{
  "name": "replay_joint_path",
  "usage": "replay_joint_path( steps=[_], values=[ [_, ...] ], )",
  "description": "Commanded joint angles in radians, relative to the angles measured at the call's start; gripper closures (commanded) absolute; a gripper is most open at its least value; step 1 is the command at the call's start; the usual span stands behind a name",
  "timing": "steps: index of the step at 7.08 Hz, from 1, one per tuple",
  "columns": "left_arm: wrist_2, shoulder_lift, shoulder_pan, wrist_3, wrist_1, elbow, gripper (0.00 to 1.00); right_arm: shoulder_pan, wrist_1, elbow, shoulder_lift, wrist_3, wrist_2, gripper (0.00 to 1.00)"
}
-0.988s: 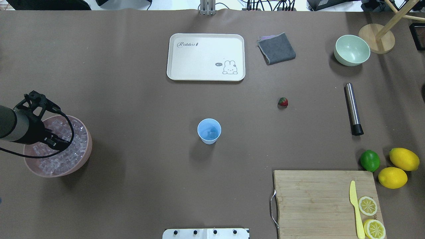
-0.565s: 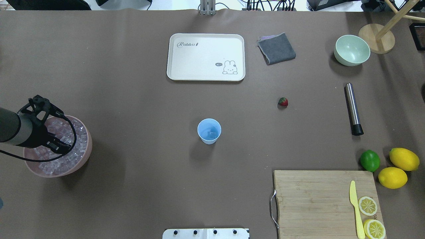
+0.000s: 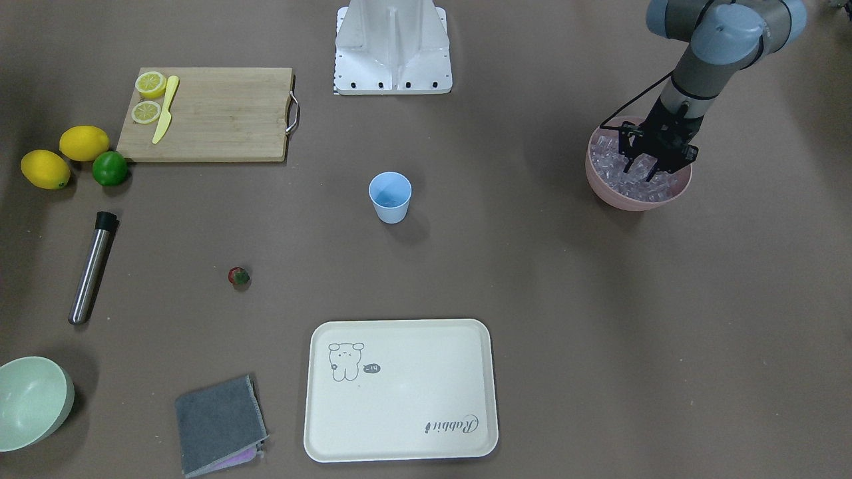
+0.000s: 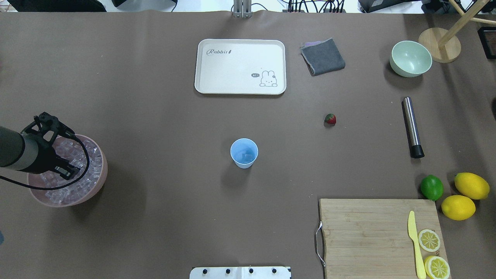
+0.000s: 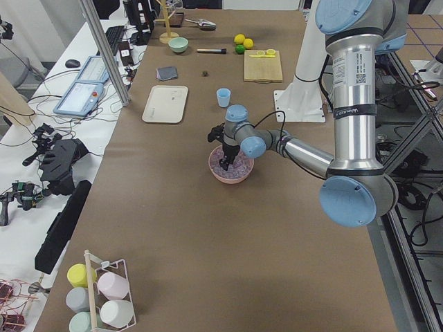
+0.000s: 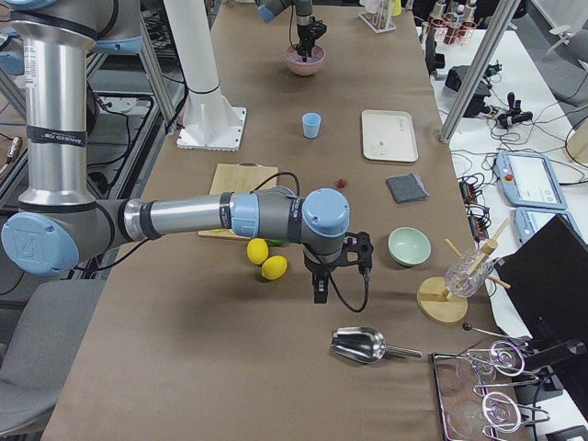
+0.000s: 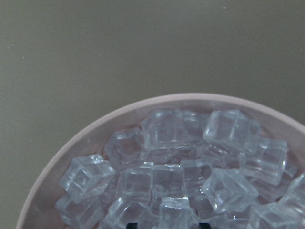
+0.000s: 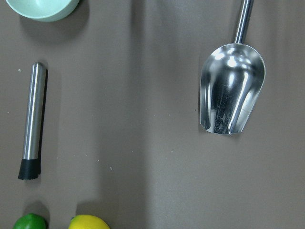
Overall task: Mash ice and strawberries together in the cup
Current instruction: 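Lower the left gripper into the bowl and grasp another ice cube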
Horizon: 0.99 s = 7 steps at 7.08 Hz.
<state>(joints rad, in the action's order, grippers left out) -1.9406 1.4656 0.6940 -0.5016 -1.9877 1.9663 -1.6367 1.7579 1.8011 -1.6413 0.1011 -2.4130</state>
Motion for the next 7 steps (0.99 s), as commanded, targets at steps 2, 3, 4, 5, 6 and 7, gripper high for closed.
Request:
replay_joint_path(
  steps=[2, 3, 4, 5, 6, 7],
  values=[
    [-0.001, -0.005, 0.002, -0.002, -0.011, 0.006, 1.00, 0.000, 0.000, 0.004, 0.005, -0.008, 0.000, 0.00],
    [-0.008, -0.028, 0.015, 0.000, -0.028, 0.023, 1.00, 0.000, 0.000, 0.004, 0.006, -0.008, 0.000, 0.00],
    [-0.012, -0.053, 0.040, 0.000, -0.042, 0.051, 1.00, 0.000, 0.000, 0.006, 0.009, -0.009, -0.002, 0.00],
    [-0.015, -0.054, 0.083, 0.000, -0.042, 0.068, 1.00, 0.000, 0.000, 0.014, 0.009, -0.009, 0.000, 0.00],
    [-0.056, -0.047, 0.125, 0.000, -0.042, 0.074, 1.00, 0.000, 0.000, 0.020, 0.011, -0.011, -0.002, 0.00],
    [-0.087, -0.019, 0.146, -0.014, -0.042, 0.086, 1.00, 0.000, 0.000, 0.020, 0.014, -0.011, -0.005, 0.00]
  ],
)
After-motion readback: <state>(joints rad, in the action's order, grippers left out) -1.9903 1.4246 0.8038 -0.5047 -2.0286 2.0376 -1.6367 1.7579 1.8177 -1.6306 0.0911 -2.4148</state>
